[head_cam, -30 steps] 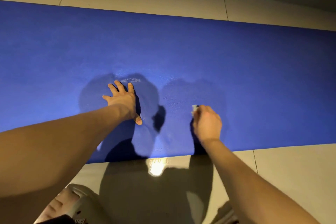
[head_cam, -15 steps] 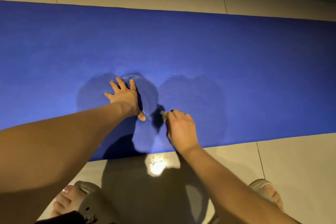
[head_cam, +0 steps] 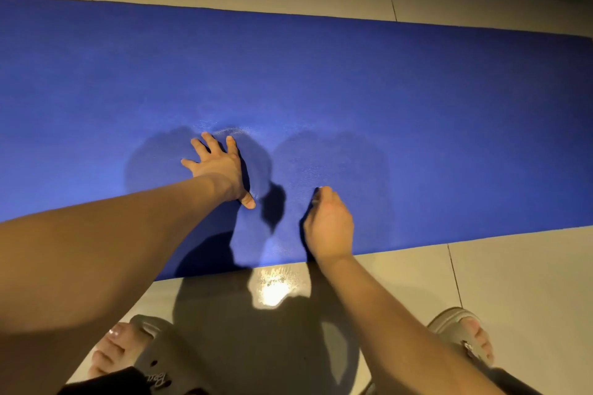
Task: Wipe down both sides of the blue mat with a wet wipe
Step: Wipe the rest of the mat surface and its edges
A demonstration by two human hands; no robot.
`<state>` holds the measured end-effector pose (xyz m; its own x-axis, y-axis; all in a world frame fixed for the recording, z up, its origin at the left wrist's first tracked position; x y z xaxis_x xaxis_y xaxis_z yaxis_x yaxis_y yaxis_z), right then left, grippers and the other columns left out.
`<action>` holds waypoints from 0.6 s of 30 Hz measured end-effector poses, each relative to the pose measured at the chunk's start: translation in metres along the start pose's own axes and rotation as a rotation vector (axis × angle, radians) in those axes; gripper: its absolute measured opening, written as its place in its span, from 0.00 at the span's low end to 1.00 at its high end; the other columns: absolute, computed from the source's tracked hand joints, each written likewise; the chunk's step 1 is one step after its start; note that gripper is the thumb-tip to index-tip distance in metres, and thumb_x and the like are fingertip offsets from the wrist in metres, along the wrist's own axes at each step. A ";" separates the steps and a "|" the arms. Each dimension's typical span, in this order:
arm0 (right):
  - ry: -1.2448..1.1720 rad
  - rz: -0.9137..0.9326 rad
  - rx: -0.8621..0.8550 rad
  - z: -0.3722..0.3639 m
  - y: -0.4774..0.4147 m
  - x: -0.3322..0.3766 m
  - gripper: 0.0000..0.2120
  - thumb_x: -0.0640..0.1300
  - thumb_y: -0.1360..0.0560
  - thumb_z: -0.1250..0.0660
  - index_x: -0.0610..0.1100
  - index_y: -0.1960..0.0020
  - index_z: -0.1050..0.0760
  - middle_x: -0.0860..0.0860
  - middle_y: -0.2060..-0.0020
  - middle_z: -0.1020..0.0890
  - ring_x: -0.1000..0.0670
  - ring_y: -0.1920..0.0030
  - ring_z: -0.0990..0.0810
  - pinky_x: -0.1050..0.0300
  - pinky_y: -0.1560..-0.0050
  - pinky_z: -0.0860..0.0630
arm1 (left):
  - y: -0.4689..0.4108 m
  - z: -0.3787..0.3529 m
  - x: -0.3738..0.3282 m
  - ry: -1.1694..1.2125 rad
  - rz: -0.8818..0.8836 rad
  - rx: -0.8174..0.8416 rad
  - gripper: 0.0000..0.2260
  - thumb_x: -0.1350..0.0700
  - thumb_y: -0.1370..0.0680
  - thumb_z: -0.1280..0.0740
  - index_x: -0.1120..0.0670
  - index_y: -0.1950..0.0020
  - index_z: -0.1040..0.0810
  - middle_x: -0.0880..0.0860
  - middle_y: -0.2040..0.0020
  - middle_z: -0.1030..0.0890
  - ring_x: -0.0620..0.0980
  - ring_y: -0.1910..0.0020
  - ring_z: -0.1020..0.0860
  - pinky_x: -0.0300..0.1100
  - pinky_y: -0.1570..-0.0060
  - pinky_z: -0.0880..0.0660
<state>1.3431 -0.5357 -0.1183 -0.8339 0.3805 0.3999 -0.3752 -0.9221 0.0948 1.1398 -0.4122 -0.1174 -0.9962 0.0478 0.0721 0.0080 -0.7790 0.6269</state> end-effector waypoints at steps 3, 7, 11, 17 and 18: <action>0.025 0.196 0.117 -0.015 0.019 0.029 0.01 0.37 0.23 0.38 0.41 0.52 0.28 0.46 0.60 0.23 0.44 0.64 0.27 0.53 0.65 0.37 | 0.000 0.000 0.000 0.011 -0.002 0.000 0.72 0.33 0.44 0.18 0.51 0.18 0.65 0.65 0.20 0.63 0.71 0.22 0.60 0.72 0.29 0.42; 0.159 0.262 0.110 0.004 0.003 -0.008 0.05 0.36 0.26 0.35 0.41 0.51 0.28 0.45 0.61 0.21 0.39 0.63 0.23 0.53 0.66 0.36 | 0.001 0.000 0.002 0.023 -0.009 -0.010 0.72 0.33 0.45 0.18 0.51 0.18 0.64 0.65 0.20 0.62 0.70 0.22 0.60 0.72 0.29 0.42; 0.179 -0.059 0.029 0.048 -0.024 -0.090 0.04 0.38 0.23 0.38 0.42 0.49 0.31 0.45 0.59 0.21 0.37 0.60 0.23 0.51 0.65 0.33 | 0.001 0.000 0.002 0.025 -0.011 -0.022 0.72 0.32 0.45 0.18 0.50 0.18 0.63 0.65 0.20 0.62 0.70 0.22 0.60 0.71 0.29 0.42; -0.055 -0.310 -0.063 0.045 -0.013 -0.078 0.06 0.39 0.21 0.39 0.43 0.49 0.37 0.45 0.58 0.22 0.39 0.59 0.24 0.51 0.61 0.34 | -0.001 -0.001 0.000 0.025 -0.004 -0.018 0.72 0.33 0.45 0.18 0.51 0.18 0.64 0.65 0.21 0.62 0.70 0.22 0.60 0.72 0.29 0.43; -0.068 -0.286 -0.041 0.033 -0.007 -0.061 0.04 0.39 0.21 0.39 0.42 0.49 0.34 0.44 0.57 0.22 0.39 0.59 0.24 0.51 0.60 0.34 | -0.001 -0.001 0.000 0.027 -0.004 -0.021 0.72 0.34 0.45 0.17 0.51 0.18 0.63 0.65 0.21 0.62 0.70 0.22 0.60 0.72 0.29 0.42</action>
<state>1.4100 -0.5554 -0.1129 -0.6635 0.6175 0.4224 -0.6080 -0.7740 0.1765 1.1398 -0.4119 -0.1183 -0.9982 0.0342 0.0488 0.0027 -0.7921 0.6103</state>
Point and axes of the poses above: each hand's wrist, its own y-axis away from the middle knuckle, its own z-axis out of the back of the hand, x = y × z, the point moved 7 cm from there along -y, towards the middle knuckle
